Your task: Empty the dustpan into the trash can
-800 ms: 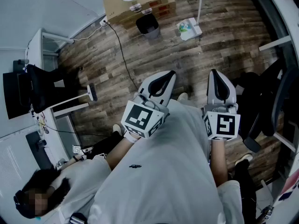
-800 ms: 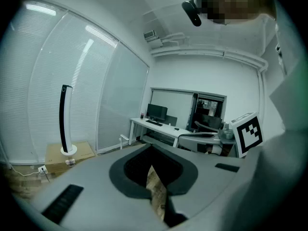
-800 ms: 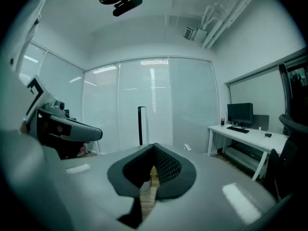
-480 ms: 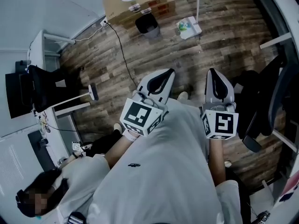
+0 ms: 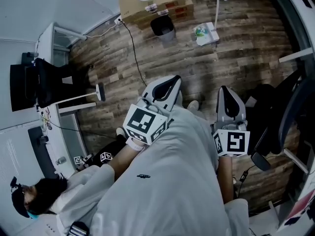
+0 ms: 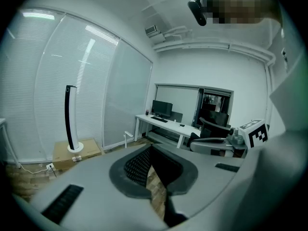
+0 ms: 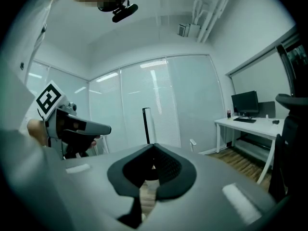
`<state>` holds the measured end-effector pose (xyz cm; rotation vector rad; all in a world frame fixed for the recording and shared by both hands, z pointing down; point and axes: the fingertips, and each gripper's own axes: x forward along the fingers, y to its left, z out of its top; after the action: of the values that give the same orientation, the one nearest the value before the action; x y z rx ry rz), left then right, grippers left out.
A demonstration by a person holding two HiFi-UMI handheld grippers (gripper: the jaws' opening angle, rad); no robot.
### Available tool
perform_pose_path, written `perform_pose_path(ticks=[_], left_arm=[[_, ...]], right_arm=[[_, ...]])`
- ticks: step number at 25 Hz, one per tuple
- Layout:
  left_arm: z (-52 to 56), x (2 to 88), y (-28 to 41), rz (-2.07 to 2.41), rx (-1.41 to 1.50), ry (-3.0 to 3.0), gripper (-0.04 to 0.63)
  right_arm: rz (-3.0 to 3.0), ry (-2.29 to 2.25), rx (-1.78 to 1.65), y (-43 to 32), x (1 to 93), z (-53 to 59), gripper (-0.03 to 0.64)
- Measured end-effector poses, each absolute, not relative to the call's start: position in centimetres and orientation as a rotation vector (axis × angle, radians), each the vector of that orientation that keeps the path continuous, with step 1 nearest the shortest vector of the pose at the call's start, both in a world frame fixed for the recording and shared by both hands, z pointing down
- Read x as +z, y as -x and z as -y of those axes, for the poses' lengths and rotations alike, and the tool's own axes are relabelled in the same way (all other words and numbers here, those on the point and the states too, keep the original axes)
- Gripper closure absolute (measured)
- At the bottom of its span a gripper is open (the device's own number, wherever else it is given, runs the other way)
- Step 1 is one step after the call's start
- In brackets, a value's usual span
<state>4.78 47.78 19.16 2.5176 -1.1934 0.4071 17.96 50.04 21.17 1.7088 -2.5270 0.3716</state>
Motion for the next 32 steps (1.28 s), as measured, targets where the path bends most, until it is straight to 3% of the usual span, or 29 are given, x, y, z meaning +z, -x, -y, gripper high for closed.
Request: perform_pose_path(ticks=[14,32], left_arm=[[-43.5,20.2,-1.9,1.263,0.280,-2.450,0.589],[-18.9,22.3,4.1,1.303,0.160,-2.317,0.589]], right_arm=[[2.476,-1.687,0.253,-18.2,20.8,-44.5,0.606],[2.429,-1.605,0.266,-13.8,19.5,-18.0,0.606]])
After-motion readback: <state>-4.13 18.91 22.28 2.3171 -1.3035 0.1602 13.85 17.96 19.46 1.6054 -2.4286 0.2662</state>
